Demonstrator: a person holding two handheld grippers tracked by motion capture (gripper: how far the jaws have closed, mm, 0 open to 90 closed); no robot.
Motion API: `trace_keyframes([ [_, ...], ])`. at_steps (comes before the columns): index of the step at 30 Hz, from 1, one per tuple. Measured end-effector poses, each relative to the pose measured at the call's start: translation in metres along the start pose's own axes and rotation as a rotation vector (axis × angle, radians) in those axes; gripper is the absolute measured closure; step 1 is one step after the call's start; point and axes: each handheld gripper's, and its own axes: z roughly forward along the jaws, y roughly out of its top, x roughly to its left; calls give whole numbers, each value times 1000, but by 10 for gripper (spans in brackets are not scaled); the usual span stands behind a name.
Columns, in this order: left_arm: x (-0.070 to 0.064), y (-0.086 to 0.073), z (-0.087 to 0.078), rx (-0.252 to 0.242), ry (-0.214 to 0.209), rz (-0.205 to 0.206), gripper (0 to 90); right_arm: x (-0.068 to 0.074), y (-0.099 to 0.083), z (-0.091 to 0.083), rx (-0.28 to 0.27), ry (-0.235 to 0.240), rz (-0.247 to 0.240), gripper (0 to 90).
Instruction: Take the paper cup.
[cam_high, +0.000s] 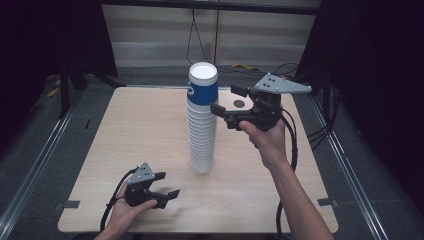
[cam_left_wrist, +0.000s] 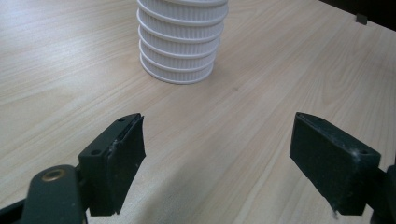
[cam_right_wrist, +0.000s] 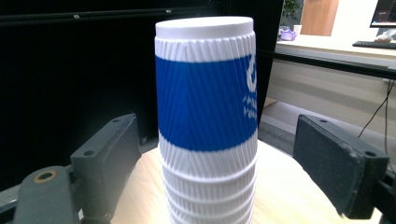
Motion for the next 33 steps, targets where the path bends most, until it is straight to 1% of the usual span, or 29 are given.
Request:
trace_keyframes([
  [2,0,0,0,-1,1,1,179,1,2,2,2,-2,-3,148],
  [3,0,0,0,-1,-2,2,179,1,5,8,8,7,-5,148],
  [5,0,0,0,-1,-2,3,179,1,6,10,10,6,-7,148],
  [8,0,0,0,-1,-5,4,179,1,9,19,11,19,3,154],
  [15,-1,0,1,3,-12,4,179,3,16,27,6,18,-4,158],
  [18,0,0,0,3,-1,2,179,2,24,34,15,17,-6,159],
  [19,0,0,0,3,-1,2,179,2,24,34,15,17,-6,159],
  [20,0,0,1,2,-1,0,179,2,27,37,16,28,-5,161],
  [21,0,0,1,4,-2,-2,179,3,29,38,22,26,-5,161],
  [22,0,0,1,5,-3,0,179,3,30,40,25,25,-13,164],
  [24,0,0,1,5,-5,6,179,3,32,43,30,29,-12,168],
  [26,0,0,1,5,-4,4,179,3,34,46,39,23,-20,183],
  [29,0,0,1,4,0,2,179,3,36,48,51,23,-17,189],
  [31,0,0,0,5,-1,2,179,2,38,51,51,23,-14,214],
  [33,0,0,1,5,-3,4,179,2,39,52,63,20,-20,224],
])
